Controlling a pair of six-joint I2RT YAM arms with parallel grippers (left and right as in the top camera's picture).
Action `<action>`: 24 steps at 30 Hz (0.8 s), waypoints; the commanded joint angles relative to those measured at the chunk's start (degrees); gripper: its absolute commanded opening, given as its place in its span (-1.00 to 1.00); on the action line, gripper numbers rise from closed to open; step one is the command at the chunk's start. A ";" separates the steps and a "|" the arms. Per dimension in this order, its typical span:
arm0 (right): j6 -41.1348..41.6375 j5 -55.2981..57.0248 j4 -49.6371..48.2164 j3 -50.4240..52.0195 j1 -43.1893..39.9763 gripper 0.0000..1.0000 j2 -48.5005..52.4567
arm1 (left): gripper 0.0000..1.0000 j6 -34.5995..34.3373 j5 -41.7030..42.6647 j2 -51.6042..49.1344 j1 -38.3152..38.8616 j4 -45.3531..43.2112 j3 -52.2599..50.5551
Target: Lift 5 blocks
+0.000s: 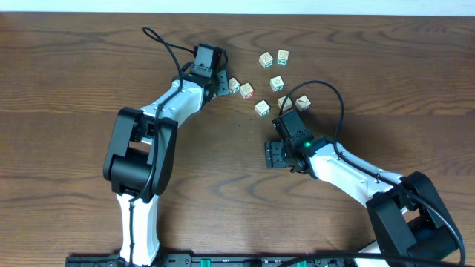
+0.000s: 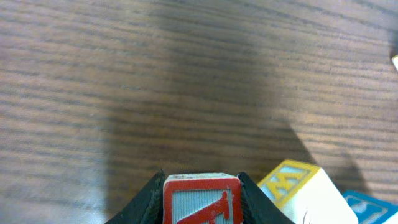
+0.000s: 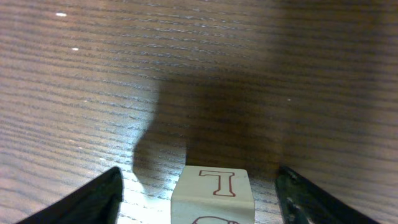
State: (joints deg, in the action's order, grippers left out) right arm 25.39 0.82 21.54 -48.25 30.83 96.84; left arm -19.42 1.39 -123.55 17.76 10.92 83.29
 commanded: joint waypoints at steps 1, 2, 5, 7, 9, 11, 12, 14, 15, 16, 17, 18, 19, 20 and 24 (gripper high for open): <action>-0.83 -1.11 2.21 0.22 0.13 0.71 2.58 | -0.74 1.03 -1.05 3.21 0.07 1.62 -0.33; -0.85 -1.09 3.28 -0.72 0.13 0.72 2.36 | -0.74 1.46 -1.05 3.74 0.07 2.16 -0.33; -3.17 -1.05 6.49 -4.07 0.11 0.88 1.46 | -0.76 1.84 -1.07 5.27 0.07 3.72 -0.33; -3.76 -0.09 9.79 -7.43 -0.15 0.99 1.07 | -0.78 1.86 -1.07 6.38 0.07 5.11 -0.33; -4.52 1.60 13.49 -11.23 -0.72 0.98 0.98 | -0.81 1.84 -1.05 7.56 0.07 7.08 -0.33; -6.84 1.73 16.59 -15.21 -1.84 0.98 0.98 | -0.82 1.84 -1.07 8.63 0.07 9.57 -0.33; -7.82 1.75 18.12 -17.25 -2.54 0.98 0.98 | -0.84 1.84 -1.07 9.22 0.07 11.04 -0.33; -10.51 1.73 20.92 -21.73 -4.39 0.99 0.98 | -0.85 1.86 -1.07 10.36 0.07 13.92 -0.33; -12.02 1.73 21.70 -23.54 -5.35 0.98 0.98 | -0.85 1.90 -1.07 10.93 0.07 15.13 -0.33; -13.64 1.73 22.21 -25.07 -6.40 0.99 0.98 | -0.85 1.90 -1.07 11.43 0.09 16.20 -0.35; -14.75 1.70 22.40 -26.18 -7.52 0.99 0.98 | -0.85 1.90 -1.05 12.11 0.13 17.35 -0.35; -15.65 1.70 22.38 -26.88 -8.76 0.98 0.98 | -0.85 1.88 -1.05 12.66 0.26 18.36 -0.35; -16.37 1.70 22.16 -27.10 -10.19 0.99 0.98 | -0.85 1.86 -1.05 13.27 0.52 19.19 -0.50; -16.96 1.68 22.01 -27.06 -11.74 0.99 1.01 | -0.85 1.86 -1.05 13.99 0.87 20.06 -0.70; -20.26 -2.23 21.00 -27.06 -17.40 0.98 3.54 | -0.85 1.51 -1.05 16.37 3.96 24.33 -1.88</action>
State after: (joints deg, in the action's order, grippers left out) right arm 9.65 1.04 43.03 -75.09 16.49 98.15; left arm -18.13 0.99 -109.75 19.16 33.50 82.67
